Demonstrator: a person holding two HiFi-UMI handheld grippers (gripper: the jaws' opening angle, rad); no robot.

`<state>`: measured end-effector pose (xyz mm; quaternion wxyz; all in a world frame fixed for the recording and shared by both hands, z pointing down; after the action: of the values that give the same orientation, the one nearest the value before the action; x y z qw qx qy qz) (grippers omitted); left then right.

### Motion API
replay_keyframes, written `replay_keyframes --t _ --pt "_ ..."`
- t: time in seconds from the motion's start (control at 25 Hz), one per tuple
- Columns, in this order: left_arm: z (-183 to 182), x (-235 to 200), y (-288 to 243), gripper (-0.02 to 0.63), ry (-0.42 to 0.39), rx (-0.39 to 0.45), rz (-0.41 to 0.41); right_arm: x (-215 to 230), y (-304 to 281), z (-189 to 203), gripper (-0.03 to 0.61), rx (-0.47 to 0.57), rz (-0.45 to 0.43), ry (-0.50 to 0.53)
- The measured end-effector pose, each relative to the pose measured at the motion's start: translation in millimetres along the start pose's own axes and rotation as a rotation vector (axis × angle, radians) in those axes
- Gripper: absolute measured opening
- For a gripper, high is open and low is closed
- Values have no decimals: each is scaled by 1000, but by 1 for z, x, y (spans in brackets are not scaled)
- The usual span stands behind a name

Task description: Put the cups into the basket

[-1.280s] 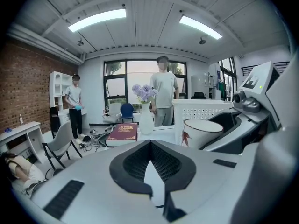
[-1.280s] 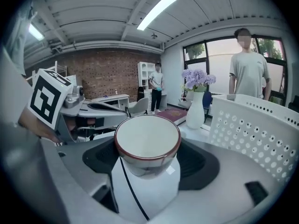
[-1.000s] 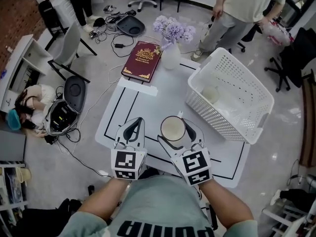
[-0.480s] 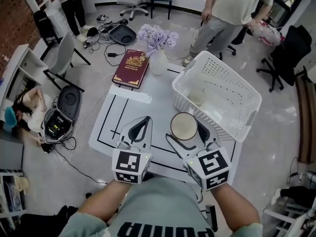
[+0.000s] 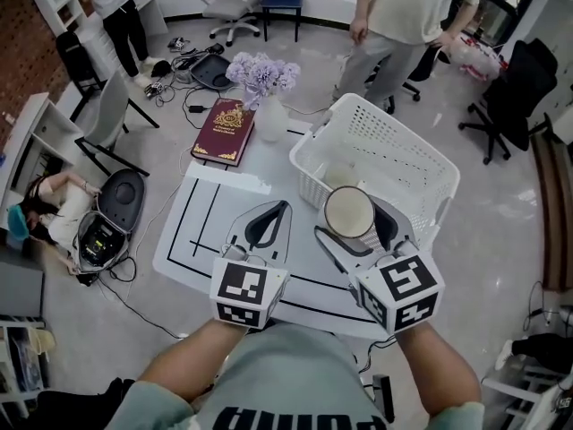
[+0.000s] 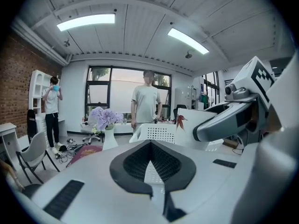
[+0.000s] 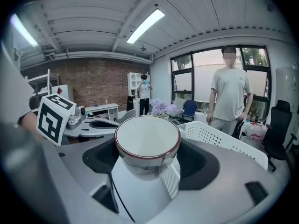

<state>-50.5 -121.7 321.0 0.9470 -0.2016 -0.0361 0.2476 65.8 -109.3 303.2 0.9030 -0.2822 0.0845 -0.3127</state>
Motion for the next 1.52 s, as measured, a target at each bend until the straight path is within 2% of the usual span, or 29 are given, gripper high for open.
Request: replay_keyframes --t 0.2,0.6,0.76,1.16,1.52 --pt "-10 18 -13 5 -16 -3 8 26 11 -4 376 22 17 -10" --pt "-24 51 -36 5 -19 -10 -37 72 19 -4 376 22 25 -19" --pt "-26 58 -45 5 -26 -15 -23 89 16 1 376 6 50 -43" --pt "-27 46 -75 5 -68 -31 50 128 -16 11 376 -50 150 -114" --pt "-45 29 -100 5 -95 -31 84 152 -49 19 376 -82 177 -143"
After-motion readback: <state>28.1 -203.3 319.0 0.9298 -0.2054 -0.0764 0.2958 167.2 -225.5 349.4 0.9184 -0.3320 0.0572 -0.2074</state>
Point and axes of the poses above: the fingertips, and each gripper's own axes: y backward along the fingers, x to its right, z out of its underside, the point moved 3 cm from there along y, backward along the fingers, and after that the axes turned 9 degrees about -x, right-handed, at the moved point
